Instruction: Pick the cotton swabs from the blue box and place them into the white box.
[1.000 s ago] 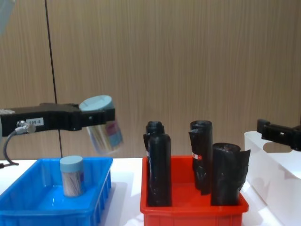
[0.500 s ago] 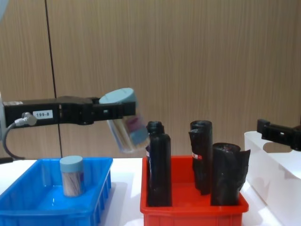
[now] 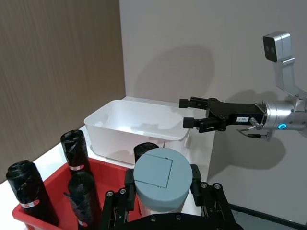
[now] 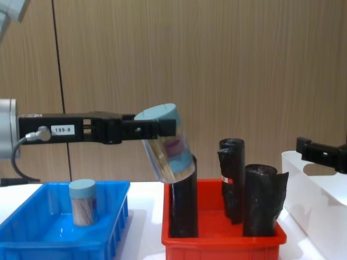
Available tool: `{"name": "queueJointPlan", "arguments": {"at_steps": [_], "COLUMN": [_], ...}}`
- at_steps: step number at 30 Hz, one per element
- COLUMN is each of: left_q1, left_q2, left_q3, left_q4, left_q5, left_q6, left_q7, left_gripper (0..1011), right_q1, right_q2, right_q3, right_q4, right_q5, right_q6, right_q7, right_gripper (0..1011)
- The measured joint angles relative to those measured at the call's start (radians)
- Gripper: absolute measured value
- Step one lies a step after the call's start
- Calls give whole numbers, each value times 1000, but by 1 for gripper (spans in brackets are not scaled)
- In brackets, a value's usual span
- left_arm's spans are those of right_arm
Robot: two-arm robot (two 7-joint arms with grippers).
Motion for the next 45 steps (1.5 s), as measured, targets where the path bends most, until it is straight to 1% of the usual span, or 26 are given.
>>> {"name": "queueJointPlan", "arguments": {"at_steps": [14, 22, 24, 25, 28, 32, 35, 37, 38, 41, 45], "left_q1": [-25, -31, -33, -33, -34, -35, -36, -36, -36, -36, -37], "left_q2": [-9, -11, -11, -11, -11, -12, -12, -12, -12, -12, -13], "left_q3": [13, 15, 16, 16, 16, 17, 17, 17, 17, 18, 18], "left_q4": [18, 23, 24, 24, 25, 25, 26, 26, 26, 26, 27], "left_q5": [18, 22, 23, 23, 23, 24, 24, 25, 25, 25, 26], "left_q6": [13, 15, 16, 16, 17, 17, 17, 17, 18, 18, 18], "left_q7": [-30, -37, -38, -39, -40, -41, -42, -42, -42, -43, -43], "left_gripper": [669, 669, 669, 669, 669, 669, 669, 669, 669, 669, 669], "right_q1": [0, 2, 6, 6, 12, 23, 29, 38, 38, 52, 69], "right_q2": [0, 4, 9, 9, 14, 24, 29, 35, 35, 43, 50], "right_q3": [0, 3, 6, 6, 9, 14, 16, 18, 18, 20, 21], "right_q4": [0, -1, -3, -3, -5, -9, -10, -11, -11, -11, -8], "right_q5": [0, 11, 23, 23, 38, 62, 73, 87, 87, 101, 109], "right_q6": [0, 10, 24, 24, 41, 71, 86, 109, 109, 135, 162], "right_q7": [2, 36, 64, 64, 97, 152, 181, 223, 223, 275, 333], "right_gripper": [1002, 1001, 1002, 1002, 1002, 1001, 1002, 1001, 1002, 1001, 1002]}}
